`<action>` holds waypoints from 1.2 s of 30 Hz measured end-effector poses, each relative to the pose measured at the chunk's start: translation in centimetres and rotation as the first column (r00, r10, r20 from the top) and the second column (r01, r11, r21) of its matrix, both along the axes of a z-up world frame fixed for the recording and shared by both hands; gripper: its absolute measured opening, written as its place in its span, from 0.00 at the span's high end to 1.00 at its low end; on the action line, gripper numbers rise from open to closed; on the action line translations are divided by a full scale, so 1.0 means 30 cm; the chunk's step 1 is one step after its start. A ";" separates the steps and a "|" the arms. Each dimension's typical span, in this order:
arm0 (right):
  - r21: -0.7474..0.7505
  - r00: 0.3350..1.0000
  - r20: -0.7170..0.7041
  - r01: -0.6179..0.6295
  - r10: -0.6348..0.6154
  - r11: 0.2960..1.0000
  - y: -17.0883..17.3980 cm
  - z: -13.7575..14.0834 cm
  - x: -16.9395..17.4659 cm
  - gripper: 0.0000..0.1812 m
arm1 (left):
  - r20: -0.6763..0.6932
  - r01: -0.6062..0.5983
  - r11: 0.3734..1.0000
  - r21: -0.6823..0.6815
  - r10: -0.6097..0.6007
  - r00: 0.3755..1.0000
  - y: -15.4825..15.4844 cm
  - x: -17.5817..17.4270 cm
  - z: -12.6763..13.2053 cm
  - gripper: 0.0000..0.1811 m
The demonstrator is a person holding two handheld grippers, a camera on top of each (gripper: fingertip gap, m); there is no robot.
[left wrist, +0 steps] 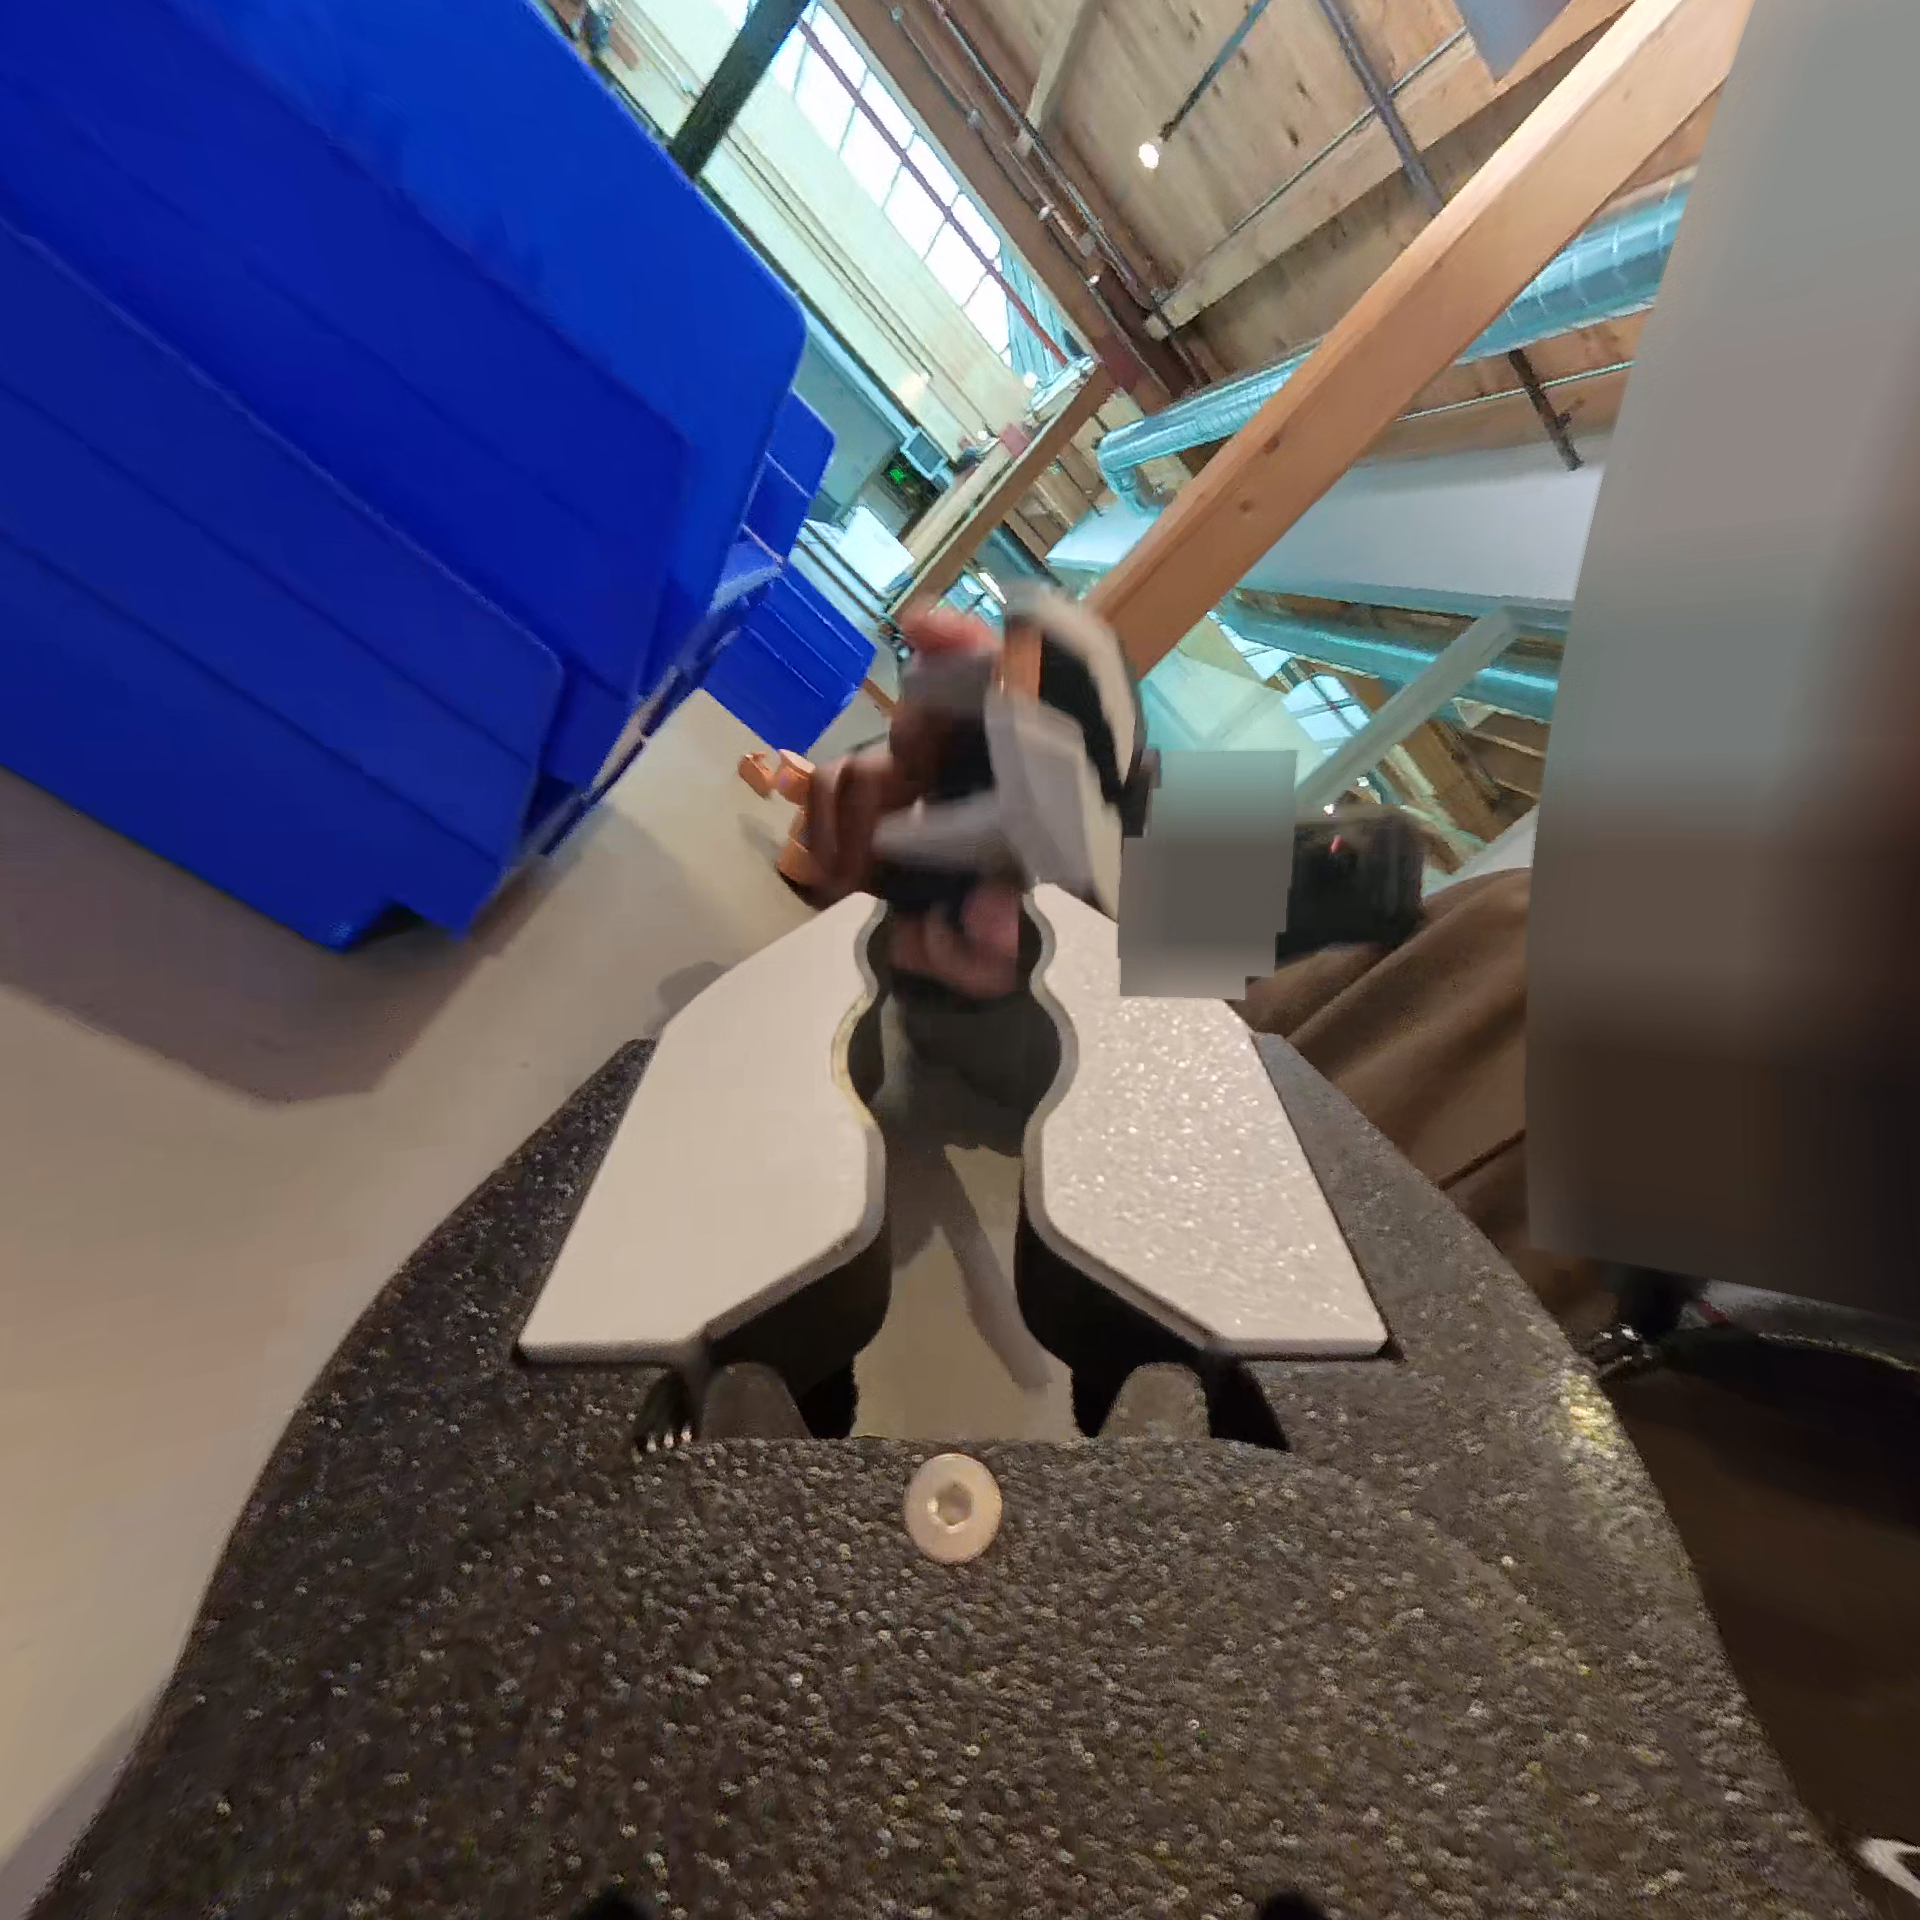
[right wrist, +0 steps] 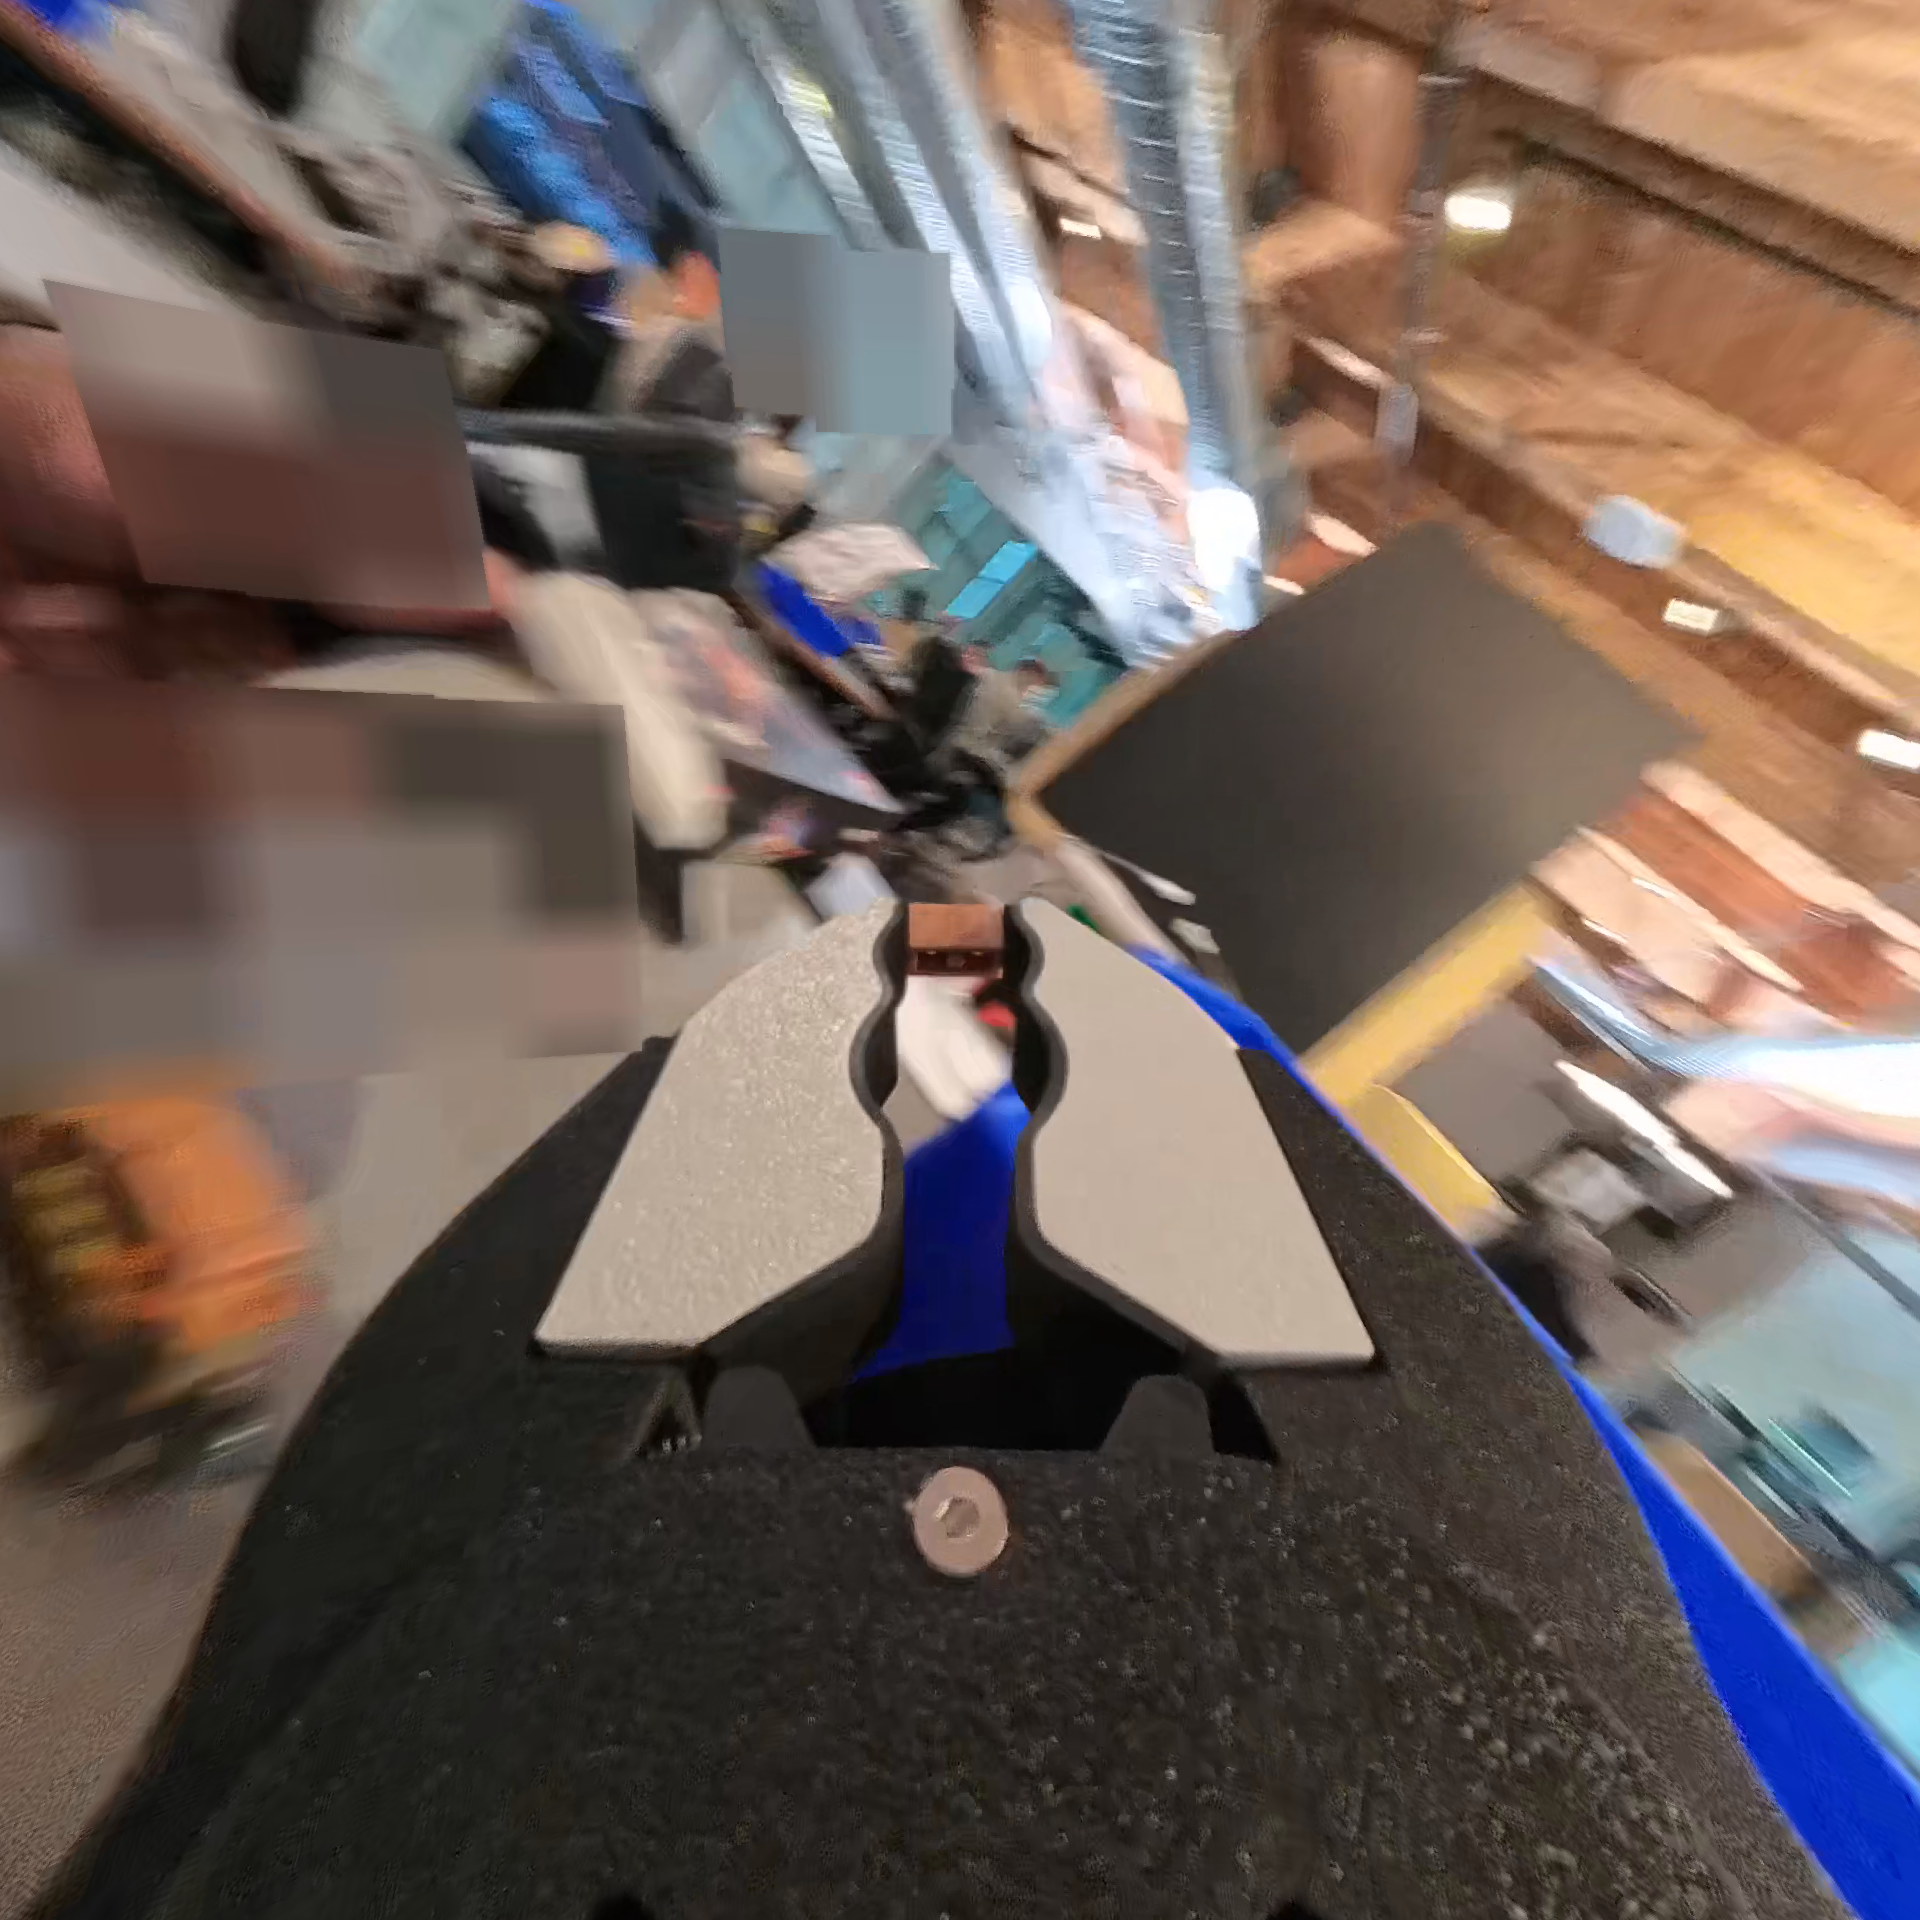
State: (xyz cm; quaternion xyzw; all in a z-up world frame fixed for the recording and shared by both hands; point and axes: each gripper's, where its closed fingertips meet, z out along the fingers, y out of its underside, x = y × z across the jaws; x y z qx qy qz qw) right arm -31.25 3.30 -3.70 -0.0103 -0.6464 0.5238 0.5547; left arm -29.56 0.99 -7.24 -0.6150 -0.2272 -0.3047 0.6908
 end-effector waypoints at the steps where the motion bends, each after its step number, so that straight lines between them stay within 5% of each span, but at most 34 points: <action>1: -0.062 0.994 -0.021 0.105 -0.106 0.993 0.068 0.055 -0.051 0.91 | -0.019 -0.008 1.000 -0.020 0.008 1.000 -0.002 -0.003 -0.005 0.87; 3: -0.164 0.956 0.073 0.294 -0.285 0.942 0.208 0.112 -0.164 0.89 | -0.061 -0.002 0.996 -0.086 -0.003 0.998 0.006 0.005 -0.029 0.86; 6: -0.183 0.895 0.337 0.368 -0.293 0.912 0.295 0.045 -0.255 0.75 | -0.189 0.006 0.953 -0.304 -0.067 0.980 0.019 0.035 -0.117 0.80; 9: -0.210 0.927 0.329 0.260 -0.182 0.942 0.265 0.022 -0.202 0.79 | -0.399 -0.077 0.836 -0.543 -0.177 0.900 -0.008 0.049 -0.220 0.71; 12: -0.048 0.948 0.317 0.037 -0.020 0.998 0.136 -0.048 -0.106 0.83 | -0.471 -0.068 0.763 -0.643 -0.324 0.820 -0.025 0.100 -0.269 0.69; 15: 0.112 0.862 0.491 -0.201 0.122 0.973 0.018 -0.198 -0.013 0.83 | -0.480 -0.076 0.683 -0.726 -0.425 0.767 -0.037 0.126 -0.334 0.71; 19: 0.232 0.772 0.621 -0.344 0.133 0.910 -0.016 -0.351 0.050 0.82 | -0.483 -0.125 0.606 -0.785 -0.473 0.737 -0.048 0.112 -0.412 0.83; 25: 0.230 0.645 0.744 -0.493 0.175 0.839 -0.012 -0.444 0.121 0.80 | -0.485 -0.119 0.619 -0.776 -0.466 0.740 -0.052 0.105 -0.420 0.87; 33: 0.250 0.631 0.759 -0.510 0.160 0.823 -0.057 -0.501 0.139 0.89 | -0.457 -0.095 0.646 -0.757 -0.420 0.784 -0.039 0.099 -0.412 0.87; 36: 0.176 0.603 0.778 -0.479 0.177 0.860 -0.050 -0.474 0.114 0.90 | -0.442 -0.113 0.679 -0.725 -0.333 0.833 -0.034 0.065 -0.382 0.75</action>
